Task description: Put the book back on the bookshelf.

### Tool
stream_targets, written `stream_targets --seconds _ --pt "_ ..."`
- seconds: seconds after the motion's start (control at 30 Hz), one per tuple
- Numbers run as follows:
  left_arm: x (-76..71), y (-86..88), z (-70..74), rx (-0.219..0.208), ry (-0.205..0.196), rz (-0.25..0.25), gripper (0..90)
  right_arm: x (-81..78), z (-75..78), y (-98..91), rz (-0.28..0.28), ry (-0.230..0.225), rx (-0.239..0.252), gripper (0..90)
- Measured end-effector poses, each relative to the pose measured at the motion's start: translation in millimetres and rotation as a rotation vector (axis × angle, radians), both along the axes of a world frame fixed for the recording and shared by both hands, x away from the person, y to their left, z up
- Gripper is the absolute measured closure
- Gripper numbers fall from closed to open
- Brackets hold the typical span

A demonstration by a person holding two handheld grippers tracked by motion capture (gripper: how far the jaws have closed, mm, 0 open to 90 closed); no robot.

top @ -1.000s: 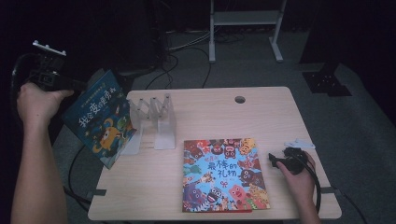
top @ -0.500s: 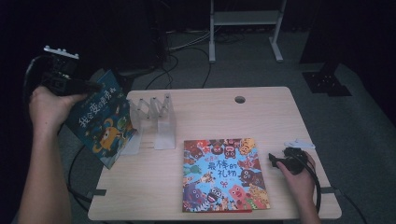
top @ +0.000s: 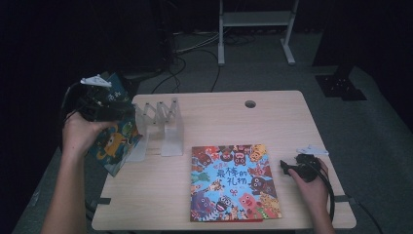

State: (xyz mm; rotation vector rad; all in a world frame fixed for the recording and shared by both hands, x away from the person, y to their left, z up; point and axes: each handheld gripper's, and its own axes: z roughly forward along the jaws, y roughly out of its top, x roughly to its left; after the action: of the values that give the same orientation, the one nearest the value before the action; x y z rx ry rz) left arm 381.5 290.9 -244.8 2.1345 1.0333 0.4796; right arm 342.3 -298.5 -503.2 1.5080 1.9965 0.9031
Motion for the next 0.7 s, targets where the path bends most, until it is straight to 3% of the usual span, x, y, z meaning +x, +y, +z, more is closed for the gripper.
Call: stream_targets --seconds 0.2,0.3,0.43,0.7 --pt "-7.4 -16.3 -30.4 0.011 0.004 -0.062 38.1 0.6 0.0 -0.6 0.016 0.003 0.0 18.9" --pt "-12.8 -30.5 -48.4 0.026 0.016 -0.123 35.2 1.2 -0.1 -1.2 0.029 0.005 -0.001 17.3" --pt "-17.5 -42.0 -60.8 0.025 0.018 -0.166 31.1 1.3 -0.2 -1.1 0.031 0.005 -0.002 17.3" --pt "-28.7 -73.5 -89.5 0.065 0.026 -0.203 28.3 1.9 -0.1 -1.6 0.039 0.005 -0.002 17.2"
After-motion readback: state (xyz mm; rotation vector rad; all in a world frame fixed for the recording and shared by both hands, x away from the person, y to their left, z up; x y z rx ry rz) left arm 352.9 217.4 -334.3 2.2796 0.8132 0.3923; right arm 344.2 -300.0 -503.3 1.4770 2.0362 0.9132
